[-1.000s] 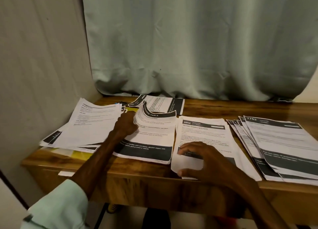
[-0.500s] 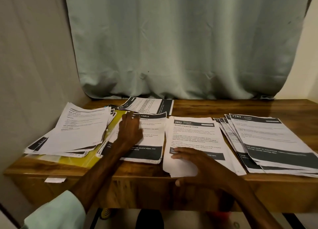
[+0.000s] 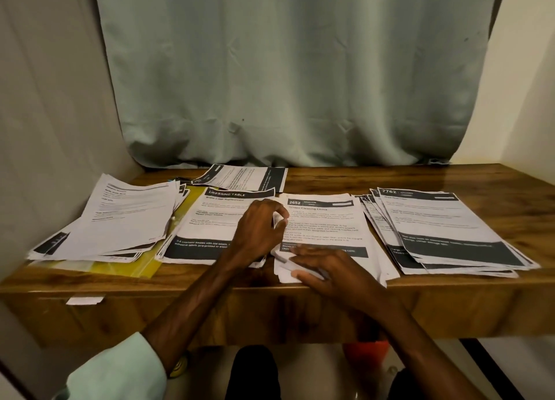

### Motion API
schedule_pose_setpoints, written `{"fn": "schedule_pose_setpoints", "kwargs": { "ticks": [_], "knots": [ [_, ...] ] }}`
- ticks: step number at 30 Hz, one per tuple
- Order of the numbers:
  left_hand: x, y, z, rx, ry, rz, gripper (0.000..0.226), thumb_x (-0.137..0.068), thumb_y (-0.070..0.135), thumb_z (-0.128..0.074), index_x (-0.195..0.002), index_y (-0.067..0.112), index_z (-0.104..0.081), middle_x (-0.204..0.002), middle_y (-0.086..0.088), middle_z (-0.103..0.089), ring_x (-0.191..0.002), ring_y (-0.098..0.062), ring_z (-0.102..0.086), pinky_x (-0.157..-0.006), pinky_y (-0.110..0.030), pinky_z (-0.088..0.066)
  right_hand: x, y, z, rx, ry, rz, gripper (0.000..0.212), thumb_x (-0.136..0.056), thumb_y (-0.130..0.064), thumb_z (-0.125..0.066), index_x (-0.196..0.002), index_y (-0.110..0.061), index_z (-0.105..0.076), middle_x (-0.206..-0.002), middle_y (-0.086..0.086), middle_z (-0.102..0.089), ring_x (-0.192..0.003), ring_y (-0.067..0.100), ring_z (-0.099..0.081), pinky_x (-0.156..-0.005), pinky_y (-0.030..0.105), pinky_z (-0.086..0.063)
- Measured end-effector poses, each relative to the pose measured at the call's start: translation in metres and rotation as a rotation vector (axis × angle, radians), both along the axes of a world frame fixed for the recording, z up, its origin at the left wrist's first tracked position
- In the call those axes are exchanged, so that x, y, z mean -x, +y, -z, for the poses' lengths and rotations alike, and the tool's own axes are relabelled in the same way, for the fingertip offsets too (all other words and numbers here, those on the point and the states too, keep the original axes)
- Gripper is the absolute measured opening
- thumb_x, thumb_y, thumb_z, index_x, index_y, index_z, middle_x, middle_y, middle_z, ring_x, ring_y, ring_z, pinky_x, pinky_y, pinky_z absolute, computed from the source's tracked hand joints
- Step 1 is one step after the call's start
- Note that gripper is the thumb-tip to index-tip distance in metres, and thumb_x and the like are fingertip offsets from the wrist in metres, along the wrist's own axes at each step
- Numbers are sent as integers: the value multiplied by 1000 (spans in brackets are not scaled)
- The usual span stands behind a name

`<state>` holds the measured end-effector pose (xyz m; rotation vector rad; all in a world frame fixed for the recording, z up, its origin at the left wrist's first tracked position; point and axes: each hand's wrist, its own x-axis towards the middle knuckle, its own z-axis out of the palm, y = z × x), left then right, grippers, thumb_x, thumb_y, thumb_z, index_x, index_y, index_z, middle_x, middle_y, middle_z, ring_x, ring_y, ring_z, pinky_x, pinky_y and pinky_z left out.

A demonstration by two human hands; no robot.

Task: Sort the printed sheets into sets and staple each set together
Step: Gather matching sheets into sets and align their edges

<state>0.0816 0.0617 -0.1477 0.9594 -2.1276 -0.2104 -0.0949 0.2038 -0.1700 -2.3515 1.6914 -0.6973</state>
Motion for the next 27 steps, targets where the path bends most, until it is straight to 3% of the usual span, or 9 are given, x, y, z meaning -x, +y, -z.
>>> {"fn": "schedule_pose_setpoints", "kwargs": {
  "ticks": [2,5,9,12,16,19,22,25,27],
  "knots": [
    [2,7,6,-50,27,3,2,-94,28,-69,-95,29,-70,-106,12,-70,-102,-7,-61,-93,-33,-52,-1,1,-1,24,-3,5,50,-99,-57,-53,-141,-29,-60,-147,-11,-56,-137,-1,-46,-115,22,-39],
    [-1,17,15,-141,180,-14,11,-100,24,-63,-96,20,-73,-100,11,-71,-90,1,-61,-86,-24,-53,-1,2,-1,64,-18,13,44,-99,-49,-60,-137,-27,-64,-142,-11,-61,-128,-7,-47,-106,5,-32],
    [-9,24,16,-248,402,-55,27,-105,22,-51,-97,15,-76,-102,5,-74,-95,-4,-65,-79,-13,-47,1,1,0,64,-107,52,48,-95,-54,-64,-136,-28,-65,-138,-17,-62,-127,-1,-54,-108,25,-47],
    [-10,24,18,-256,385,-51,30,-105,22,-50,-93,16,-77,-99,5,-75,-94,-8,-67,-76,-12,-44,1,2,2,84,-125,65,48,-94,-55,-65,-134,-28,-67,-136,-17,-64,-126,1,-56,-106,25,-49],
    [-8,24,22,-220,283,-43,26,-104,23,-54,-93,17,-77,-103,5,-76,-96,-8,-68,-83,-21,-52,0,2,4,67,-107,84,53,-92,-63,-59,-135,-34,-65,-140,-20,-60,-131,3,-52,-110,33,-48],
    [-7,21,21,-240,247,-43,23,-103,24,-56,-93,17,-76,-105,5,-75,-96,-8,-67,-84,-26,-56,-2,1,0,45,-93,62,47,-98,-50,-61,-139,-28,-62,-144,-14,-58,-133,6,-53,-110,26,-44],
    [-11,22,22,-232,270,-38,23,-103,22,-57,-93,15,-76,-101,8,-73,-93,-2,-65,-84,-23,-56,-6,4,-6,69,-62,40,40,-102,-40,-59,-138,-23,-63,-143,-9,-60,-127,10,-58,-100,18,-46],
    [-12,22,22,-233,308,-13,24,-104,20,-55,-94,12,-76,-96,10,-72,-91,3,-65,-75,-7,-49,-4,2,-20,128,102,7,33,-102,-28,-61,-133,-18,-68,-134,1,-68,-118,21,-66,-98,32,-54],
    [-12,20,23,-262,324,-13,25,-105,21,-55,-95,13,-77,-94,11,-71,-89,13,-62,-72,-1,-44,-2,-1,-33,255,255,-4,31,-93,-10,-73,-124,-14,-74,-122,8,-74,-105,29,-73,-86,40,-61]
  ]
}}
